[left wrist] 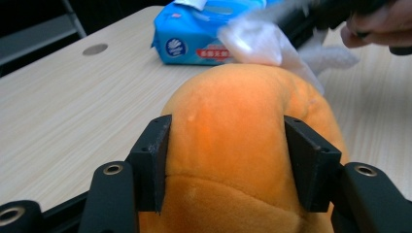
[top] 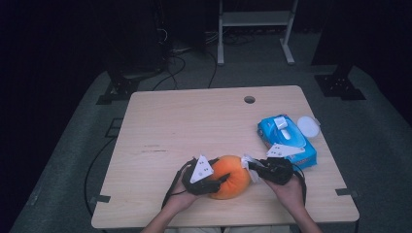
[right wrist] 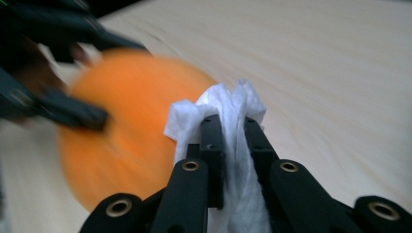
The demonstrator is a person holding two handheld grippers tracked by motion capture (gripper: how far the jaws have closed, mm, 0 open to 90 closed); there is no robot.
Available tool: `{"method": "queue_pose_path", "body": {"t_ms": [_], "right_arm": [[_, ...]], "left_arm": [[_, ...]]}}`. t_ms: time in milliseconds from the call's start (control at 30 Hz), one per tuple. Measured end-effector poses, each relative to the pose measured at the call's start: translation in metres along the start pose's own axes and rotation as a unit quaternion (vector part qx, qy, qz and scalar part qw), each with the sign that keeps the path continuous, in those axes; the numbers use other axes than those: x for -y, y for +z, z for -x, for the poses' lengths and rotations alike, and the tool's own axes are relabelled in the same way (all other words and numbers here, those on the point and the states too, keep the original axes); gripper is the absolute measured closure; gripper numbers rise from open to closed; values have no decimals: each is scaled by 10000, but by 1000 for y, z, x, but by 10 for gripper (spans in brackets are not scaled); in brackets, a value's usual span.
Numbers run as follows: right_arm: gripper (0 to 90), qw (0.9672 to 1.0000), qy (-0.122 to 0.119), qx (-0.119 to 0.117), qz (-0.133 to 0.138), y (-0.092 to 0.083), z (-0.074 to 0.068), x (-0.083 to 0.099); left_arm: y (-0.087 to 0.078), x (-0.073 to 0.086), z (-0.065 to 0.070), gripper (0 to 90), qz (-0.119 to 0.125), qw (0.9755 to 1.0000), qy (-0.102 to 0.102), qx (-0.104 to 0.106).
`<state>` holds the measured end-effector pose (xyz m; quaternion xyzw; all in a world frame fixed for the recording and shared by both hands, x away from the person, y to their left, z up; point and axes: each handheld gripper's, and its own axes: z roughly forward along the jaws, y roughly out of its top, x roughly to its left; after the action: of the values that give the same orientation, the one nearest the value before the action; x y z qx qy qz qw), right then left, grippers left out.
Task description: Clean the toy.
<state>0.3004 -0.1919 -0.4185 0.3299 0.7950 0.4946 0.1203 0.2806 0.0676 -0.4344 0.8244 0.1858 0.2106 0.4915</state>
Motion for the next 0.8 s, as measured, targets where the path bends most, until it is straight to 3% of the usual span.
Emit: {"method": "queue_pose_path", "body": {"t_ms": [100,133,233,300,333,367,467,600,667,800], "right_arm": [[816,9994,-343,-21,41,0,-14,-6],[816,9994,-332,-38,29,1,-14,-4],[817,9998,-151,-119,18,2,-6,4],[817,9998,-175,-36,-13,2,-6,7],[817,9998,-181,-33,-22,2,-5,7],[816,9998,-196,-25,-18,2,-5,6],[817,9994,-344,52,27,3,-15,-1],[816,9971,-742,-66,181,4,-34,-9],[817,9966,-809,-50,125,4,-34,-10],[817,9977,-664,-85,57,1,-23,-3]], "left_arm": [[0,-2,7,402,-32,9998,184,-16],[0,-2,6,385,-36,9998,164,57],[-2,-4,-4,232,-68,9993,-167,342],[-1,-3,-11,131,-87,9984,-459,312],[0,-1,-14,95,-127,9972,-629,390],[1,1,-16,113,-134,9959,-733,503],[2,3,-9,239,-150,9980,-506,350],[3,-2,1,253,-173,9994,-215,229],[2,-3,0,245,-161,9993,-179,287],[0,-3,-12,78,-9,9983,-526,235]]}}
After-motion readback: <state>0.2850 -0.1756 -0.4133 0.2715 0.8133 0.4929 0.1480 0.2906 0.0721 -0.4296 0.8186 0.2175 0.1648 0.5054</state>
